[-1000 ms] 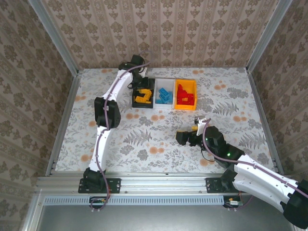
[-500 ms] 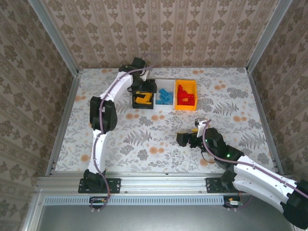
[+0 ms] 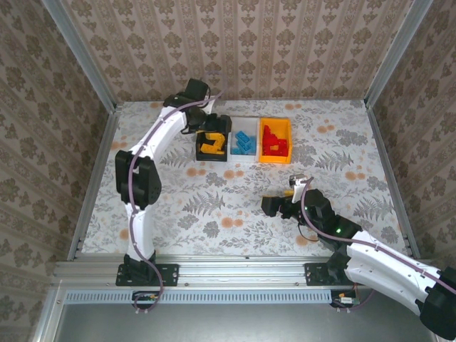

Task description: Sort the legos into containers by color

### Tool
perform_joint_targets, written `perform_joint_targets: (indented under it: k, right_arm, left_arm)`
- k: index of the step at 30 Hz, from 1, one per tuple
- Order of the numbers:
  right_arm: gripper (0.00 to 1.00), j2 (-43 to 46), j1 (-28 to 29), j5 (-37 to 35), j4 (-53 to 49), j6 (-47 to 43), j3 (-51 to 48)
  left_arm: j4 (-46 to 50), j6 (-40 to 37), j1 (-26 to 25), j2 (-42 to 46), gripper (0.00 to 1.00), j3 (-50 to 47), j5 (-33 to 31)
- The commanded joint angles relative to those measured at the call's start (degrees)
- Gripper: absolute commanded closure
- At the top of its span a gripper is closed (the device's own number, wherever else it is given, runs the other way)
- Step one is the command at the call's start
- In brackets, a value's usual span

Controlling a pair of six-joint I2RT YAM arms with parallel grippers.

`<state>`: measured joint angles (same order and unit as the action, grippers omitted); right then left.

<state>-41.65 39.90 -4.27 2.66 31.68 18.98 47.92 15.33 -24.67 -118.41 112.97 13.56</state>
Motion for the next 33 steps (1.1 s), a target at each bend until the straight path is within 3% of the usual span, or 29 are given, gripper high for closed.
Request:
perform_joint_targets:
  k: [1,6,13,21,25,29,33]
  right_arm:
    - [0.00,0.69,-0.26,0.67,-0.37,-0.62,0.43]
    - [0.00,0.47,-0.35,-0.68,-3.44,-4.98,4.19]
    - [0.00,-0.82,-2.52,-4.55,-2.01,-16.04,9.67]
    - [0.00,-7.47,-17.90,1.34,-10.66,-21.92,26.62]
    - [0.00,-8.59,-22.62,1.75,-12.63,-25.28,32.82]
    - [0.00,-9.28,-28.11,1.13,-14.39,-26.58,36.10]
    - [0.00,-9.33,-34.28,-0.21,-14.65,-28.19,35.21]
  left_arm:
    - [-5.84,0.53,0.18,7.70,0.00,-6.69,2.18]
    - [-14.46,1.23,0.88,20.49,0.00,-20.57,3.23]
    - [-18.96,1.83,4.72,37.06,0.00,-33.68,1.98]
    - [-37.10,-4.36,5.51,62.63,0.00,-57.33,-12.11]
    - [-34.21,-5.81,6.40,71.87,0.00,-62.40,-21.60]
    - [-26.45,-5.64,8.58,75.00,0.00,-62.79,-25.88]
    - [-24.59,-6.08,10.79,76.37,0.00,-65.75,-27.71]
